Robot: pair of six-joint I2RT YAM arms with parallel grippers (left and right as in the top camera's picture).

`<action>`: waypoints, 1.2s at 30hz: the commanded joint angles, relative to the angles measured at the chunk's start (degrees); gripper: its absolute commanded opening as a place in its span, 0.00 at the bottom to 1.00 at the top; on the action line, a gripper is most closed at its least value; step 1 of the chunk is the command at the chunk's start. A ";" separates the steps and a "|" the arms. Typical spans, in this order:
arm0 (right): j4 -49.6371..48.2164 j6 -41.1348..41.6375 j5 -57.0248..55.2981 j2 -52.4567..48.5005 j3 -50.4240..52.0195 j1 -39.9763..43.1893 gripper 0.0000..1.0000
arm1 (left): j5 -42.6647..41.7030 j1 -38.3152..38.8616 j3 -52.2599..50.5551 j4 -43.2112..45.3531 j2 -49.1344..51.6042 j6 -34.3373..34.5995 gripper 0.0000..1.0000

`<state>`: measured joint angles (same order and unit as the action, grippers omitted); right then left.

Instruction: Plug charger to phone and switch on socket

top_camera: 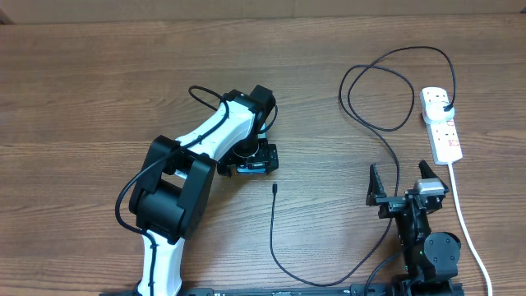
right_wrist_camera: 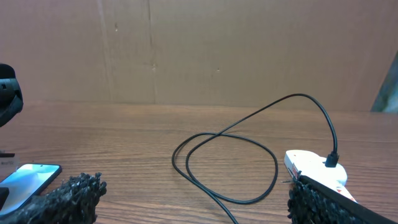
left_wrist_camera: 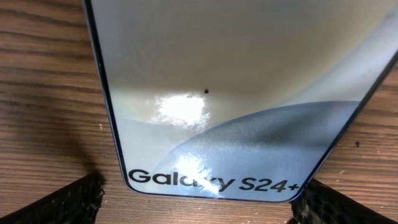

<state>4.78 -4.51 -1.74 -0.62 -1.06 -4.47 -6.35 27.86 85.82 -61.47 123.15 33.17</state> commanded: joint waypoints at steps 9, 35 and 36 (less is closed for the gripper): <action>-0.15 -0.07 -0.07 0.46 0.61 0.37 1.00 | -6.10 -4.74 -3.10 15.63 7.80 -2.32 1.00; -0.15 -0.04 -0.04 0.46 0.61 0.37 1.00 | -3.91 -1.05 -3.13 20.61 7.80 -2.32 0.87; -0.15 -0.07 -0.07 0.46 0.61 0.37 1.00 | -3.91 -1.03 -3.13 20.61 7.80 -2.32 0.88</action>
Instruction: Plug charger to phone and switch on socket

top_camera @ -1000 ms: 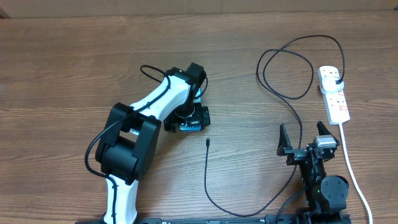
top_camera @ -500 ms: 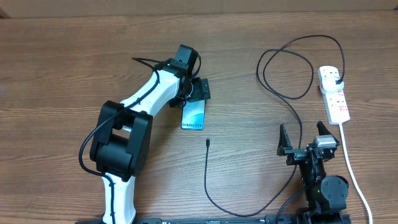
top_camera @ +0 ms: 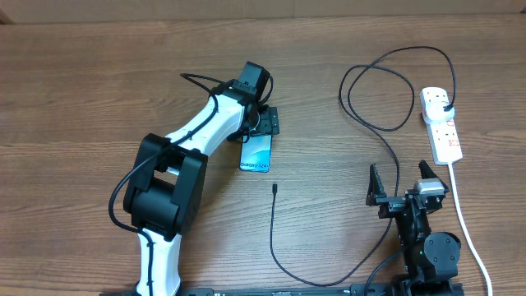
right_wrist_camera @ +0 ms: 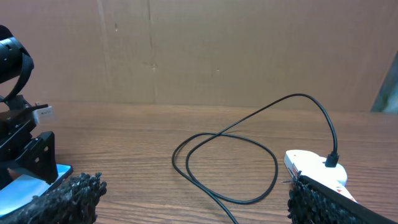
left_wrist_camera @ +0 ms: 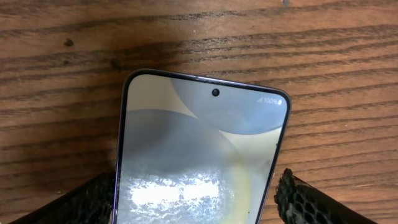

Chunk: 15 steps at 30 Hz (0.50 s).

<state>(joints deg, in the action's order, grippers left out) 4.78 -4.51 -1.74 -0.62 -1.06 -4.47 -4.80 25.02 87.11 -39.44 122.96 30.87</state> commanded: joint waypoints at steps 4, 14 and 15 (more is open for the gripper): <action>-0.15 -0.07 -0.07 0.46 0.61 0.37 1.00 | -4.87 1.79 -4.42 -0.66 8.00 -0.04 0.93; -0.15 -0.07 -0.07 0.46 0.61 0.37 1.00 | -0.48 1.51 -4.42 4.94 8.00 -0.07 1.00; -0.15 -0.07 -0.07 0.46 0.61 0.37 1.00 | 0.11 1.55 -4.42 5.35 8.00 -0.07 1.00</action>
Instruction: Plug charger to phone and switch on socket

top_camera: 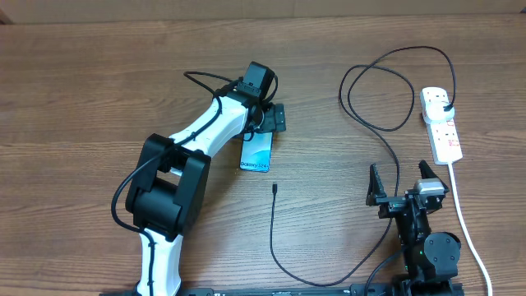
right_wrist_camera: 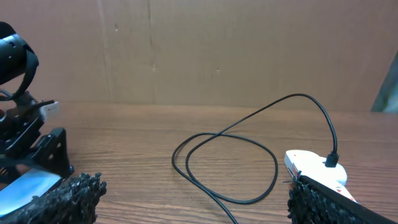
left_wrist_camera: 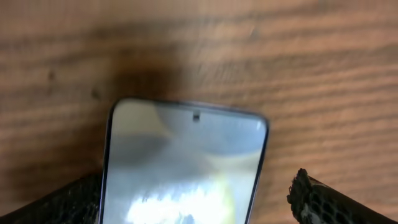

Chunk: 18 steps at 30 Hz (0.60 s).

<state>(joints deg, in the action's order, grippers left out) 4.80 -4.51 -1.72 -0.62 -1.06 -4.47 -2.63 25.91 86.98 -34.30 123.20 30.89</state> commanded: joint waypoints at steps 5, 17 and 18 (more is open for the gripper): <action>-0.17 -0.07 -0.09 0.46 0.61 0.37 1.00 | -1.42 0.76 -4.31 0.09 7.76 -0.04 0.99; -0.17 -0.07 -0.09 0.46 0.61 0.37 1.00 | -1.92 0.81 -4.33 -1.22 7.76 -0.02 0.99; -0.17 -0.07 -0.09 0.46 0.61 0.37 1.00 | -2.43 0.81 -4.33 -1.51 7.76 0.00 0.97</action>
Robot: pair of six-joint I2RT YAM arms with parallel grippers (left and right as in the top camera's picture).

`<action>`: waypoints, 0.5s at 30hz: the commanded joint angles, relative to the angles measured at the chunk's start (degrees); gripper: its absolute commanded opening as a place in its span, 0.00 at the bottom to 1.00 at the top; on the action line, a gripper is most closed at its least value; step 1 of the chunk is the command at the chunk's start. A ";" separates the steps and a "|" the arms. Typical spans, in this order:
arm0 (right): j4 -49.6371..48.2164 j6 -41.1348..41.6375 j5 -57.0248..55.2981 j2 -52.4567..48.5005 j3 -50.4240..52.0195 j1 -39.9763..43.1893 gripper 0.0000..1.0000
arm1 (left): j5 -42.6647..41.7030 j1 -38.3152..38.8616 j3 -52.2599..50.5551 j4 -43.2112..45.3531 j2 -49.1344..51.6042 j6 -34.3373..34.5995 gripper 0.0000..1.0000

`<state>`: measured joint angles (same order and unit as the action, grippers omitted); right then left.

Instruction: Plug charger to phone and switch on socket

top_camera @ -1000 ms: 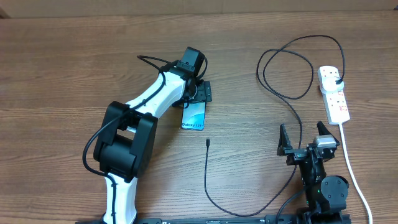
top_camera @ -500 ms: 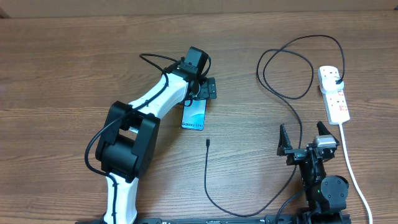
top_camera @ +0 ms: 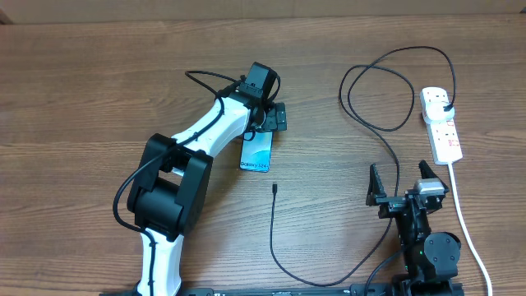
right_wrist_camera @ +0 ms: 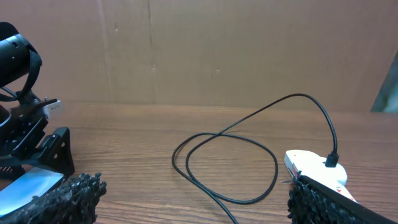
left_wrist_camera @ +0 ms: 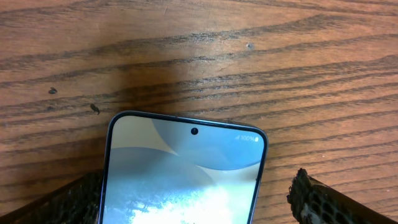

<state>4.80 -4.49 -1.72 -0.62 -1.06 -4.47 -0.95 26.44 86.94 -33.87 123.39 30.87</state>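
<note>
The phone (top_camera: 256,153) lies face up on the table with its screen lit, its top end toward the far side. My left gripper (top_camera: 266,123) is open at that far end. In the left wrist view the phone's top (left_wrist_camera: 183,168) lies between the spread fingers (left_wrist_camera: 317,199). The black charger cable (top_camera: 386,131) runs from the white power strip (top_camera: 441,123) in loops, and its free plug (top_camera: 274,188) lies just below the phone. My right gripper (top_camera: 407,191) stands open near the front edge, holding nothing. The right wrist view shows the cable loop (right_wrist_camera: 227,165) and the strip (right_wrist_camera: 314,167).
The white lead (top_camera: 468,230) of the power strip runs down the right side past my right arm. The cable's lower run (top_camera: 329,279) curves along the front edge. A cardboard wall (right_wrist_camera: 217,50) stands behind the table.
My left gripper has shifted slightly toward the far side, so the phone's top edge sits lower in the wrist view. The phone, cable and right arm are unchanged.
My left gripper was first low over the phone's near end, covering most of it from above. Then it stood at the phone's far end with the phone lying exposed on the table. It has stayed there, open. The right arm never moved.
</note>
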 commanded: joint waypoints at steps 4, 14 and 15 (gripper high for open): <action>-0.17 -0.09 -0.09 0.46 0.61 0.37 1.00 | -5.05 0.39 -4.28 -2.86 7.56 0.02 0.84; -0.17 -0.09 -0.07 0.46 0.61 0.37 1.00 | -5.09 1.53 -4.28 -5.49 7.56 1.79 0.78; -0.17 -0.07 -0.09 0.46 0.61 0.37 1.00 | -5.07 1.70 -4.28 -6.14 7.56 2.23 0.78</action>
<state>4.82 -4.49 -1.72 -0.62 -1.06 -4.47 0.10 26.35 87.24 -36.51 123.66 29.95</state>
